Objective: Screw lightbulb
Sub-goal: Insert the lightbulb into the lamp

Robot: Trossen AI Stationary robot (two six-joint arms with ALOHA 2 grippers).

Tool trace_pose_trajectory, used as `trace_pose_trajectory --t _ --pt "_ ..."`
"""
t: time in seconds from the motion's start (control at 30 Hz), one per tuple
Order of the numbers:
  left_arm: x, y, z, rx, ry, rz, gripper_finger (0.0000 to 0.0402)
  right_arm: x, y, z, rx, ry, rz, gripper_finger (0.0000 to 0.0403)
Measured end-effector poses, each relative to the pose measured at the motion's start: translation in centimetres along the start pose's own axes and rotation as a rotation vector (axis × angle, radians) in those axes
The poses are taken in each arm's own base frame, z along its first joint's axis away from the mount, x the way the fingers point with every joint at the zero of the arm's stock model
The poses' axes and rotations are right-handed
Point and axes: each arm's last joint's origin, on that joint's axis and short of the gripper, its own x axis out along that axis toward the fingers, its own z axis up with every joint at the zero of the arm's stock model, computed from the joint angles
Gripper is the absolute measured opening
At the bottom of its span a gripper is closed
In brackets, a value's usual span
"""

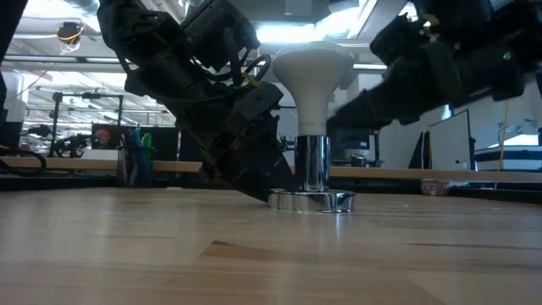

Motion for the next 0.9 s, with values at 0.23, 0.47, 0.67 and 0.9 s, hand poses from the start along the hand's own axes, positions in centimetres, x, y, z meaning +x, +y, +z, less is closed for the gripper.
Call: trace_pose_trajectory --t 0.23,0.47,0.67,0.9 --pt "0.0 0.0 0.0 0.009 -0.001 -0.001 0.0260 -1.1 0.0 0.6 -0.099 0.042 0.090 0.0355" --pt "0.0 0.0 0.0 0.005 -0.001 -0.001 0.0260 0.8 -2.5 0.2 -0.056 -0.028 0.124 0.0339" --pt "0.0 0.0 0.0 0.017 0.002 -0.006 0.0260 2.1 -2.8 -0.4 -0.082 -0.085 0.351 0.0308" --pt "0.0 0.0 0.0 0.035 0.012 -0.022 0.0260 3.2 -4.3 1.2 -0.183 -0.143 0.360 0.0280"
